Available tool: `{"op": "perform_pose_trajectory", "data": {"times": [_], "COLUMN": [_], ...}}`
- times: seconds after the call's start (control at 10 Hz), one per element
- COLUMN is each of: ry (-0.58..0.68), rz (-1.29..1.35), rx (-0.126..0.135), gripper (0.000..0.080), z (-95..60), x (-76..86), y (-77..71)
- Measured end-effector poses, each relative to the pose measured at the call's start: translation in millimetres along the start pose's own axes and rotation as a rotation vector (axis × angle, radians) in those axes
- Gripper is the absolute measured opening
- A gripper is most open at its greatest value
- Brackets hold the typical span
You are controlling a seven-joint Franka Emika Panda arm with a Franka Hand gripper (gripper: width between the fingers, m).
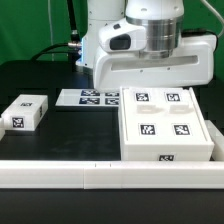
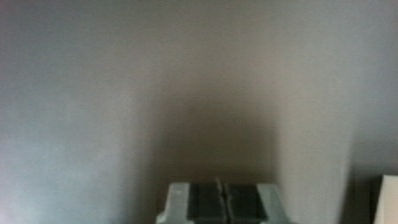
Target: Assemble cabinet
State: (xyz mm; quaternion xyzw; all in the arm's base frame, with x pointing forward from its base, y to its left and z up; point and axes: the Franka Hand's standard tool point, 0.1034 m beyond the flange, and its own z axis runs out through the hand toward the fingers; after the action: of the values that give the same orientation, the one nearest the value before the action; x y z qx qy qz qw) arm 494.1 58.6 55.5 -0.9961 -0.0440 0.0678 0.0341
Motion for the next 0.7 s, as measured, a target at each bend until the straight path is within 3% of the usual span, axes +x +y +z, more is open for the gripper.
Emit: {"op": "perform_pose_trajectory", "data": {"times": [0.2,0.4,0.7], "ry": [-0.028,-0.025,-0.032], "rz": [-0.004,-0.004,-0.006], "rx": [0.003,0.003,0.002], "gripper": [0.0002,0.0002,0.0002], "z": [-22.8,-16.9,-21.1], "x": [4.2,3.1,2.6], "y": [0.8,0.7,-0.6]}}
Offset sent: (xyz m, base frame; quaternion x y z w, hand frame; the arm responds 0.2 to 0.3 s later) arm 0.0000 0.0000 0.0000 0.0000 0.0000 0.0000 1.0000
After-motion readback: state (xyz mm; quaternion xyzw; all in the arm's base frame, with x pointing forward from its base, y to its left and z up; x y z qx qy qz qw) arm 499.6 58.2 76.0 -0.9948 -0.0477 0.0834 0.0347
